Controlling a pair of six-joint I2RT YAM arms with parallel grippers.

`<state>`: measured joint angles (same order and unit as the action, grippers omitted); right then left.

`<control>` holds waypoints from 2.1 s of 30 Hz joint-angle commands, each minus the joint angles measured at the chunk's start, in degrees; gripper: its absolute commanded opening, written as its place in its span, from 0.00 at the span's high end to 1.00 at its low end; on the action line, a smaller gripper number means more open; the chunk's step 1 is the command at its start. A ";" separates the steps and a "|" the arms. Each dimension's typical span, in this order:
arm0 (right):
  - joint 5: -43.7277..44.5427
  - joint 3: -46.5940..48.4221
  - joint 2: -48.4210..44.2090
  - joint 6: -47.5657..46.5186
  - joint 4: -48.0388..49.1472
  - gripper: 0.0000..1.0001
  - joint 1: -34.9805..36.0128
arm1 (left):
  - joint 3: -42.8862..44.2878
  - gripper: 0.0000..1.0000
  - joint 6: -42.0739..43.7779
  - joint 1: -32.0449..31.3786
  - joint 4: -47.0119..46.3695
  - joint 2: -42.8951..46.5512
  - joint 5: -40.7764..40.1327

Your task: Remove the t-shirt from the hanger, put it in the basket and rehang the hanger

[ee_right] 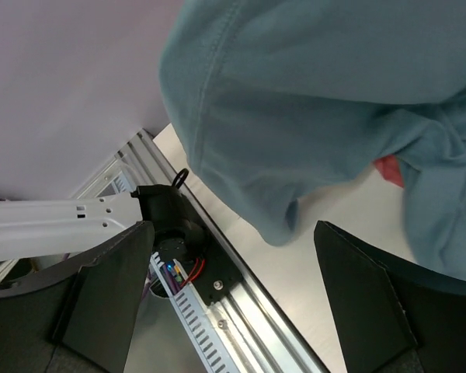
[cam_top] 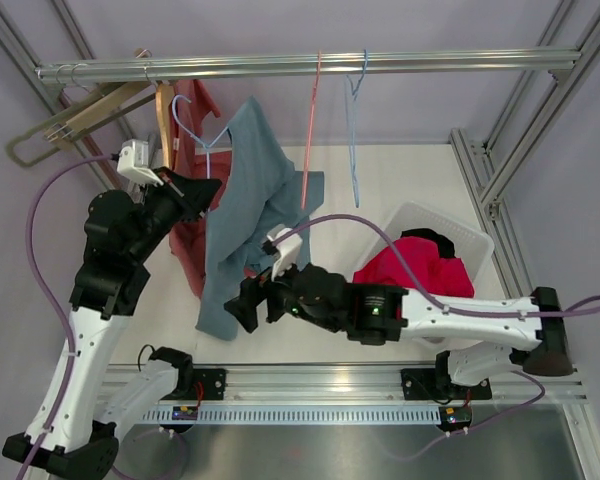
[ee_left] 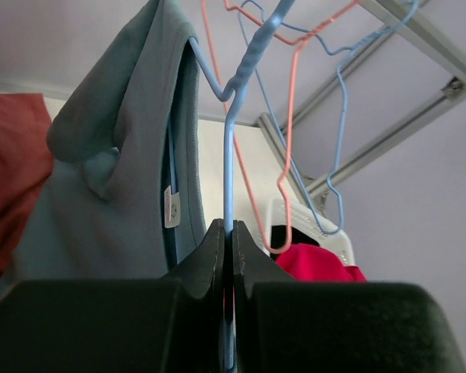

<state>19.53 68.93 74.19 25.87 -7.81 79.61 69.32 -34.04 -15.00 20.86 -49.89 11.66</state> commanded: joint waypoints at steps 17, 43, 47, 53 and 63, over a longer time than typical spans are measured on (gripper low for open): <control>-7.62 17.73 18.35 -0.13 -3.34 1.00 18.29 | 8.45 1.00 -6.13 -1.61 -4.35 12.99 -6.91; 5.90 15.45 -2.12 -28.47 1.63 1.00 0.21 | 20.14 1.00 -13.85 -1.61 7.88 24.49 10.74; 6.31 16.76 -1.42 -29.21 4.65 0.96 -5.68 | 22.61 1.00 -14.56 -1.69 7.88 25.28 11.98; -5.53 23.78 7.53 -26.22 3.07 0.01 -12.90 | 20.77 1.00 -17.10 -1.96 6.65 26.68 15.05; -38.94 24.08 16.09 -15.25 17.46 0.44 -13.17 | 21.38 1.00 -15.27 -3.36 6.47 27.48 14.09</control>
<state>-3.81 94.30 93.12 5.10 0.08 66.15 89.62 -49.98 -17.58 35.46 -23.33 24.23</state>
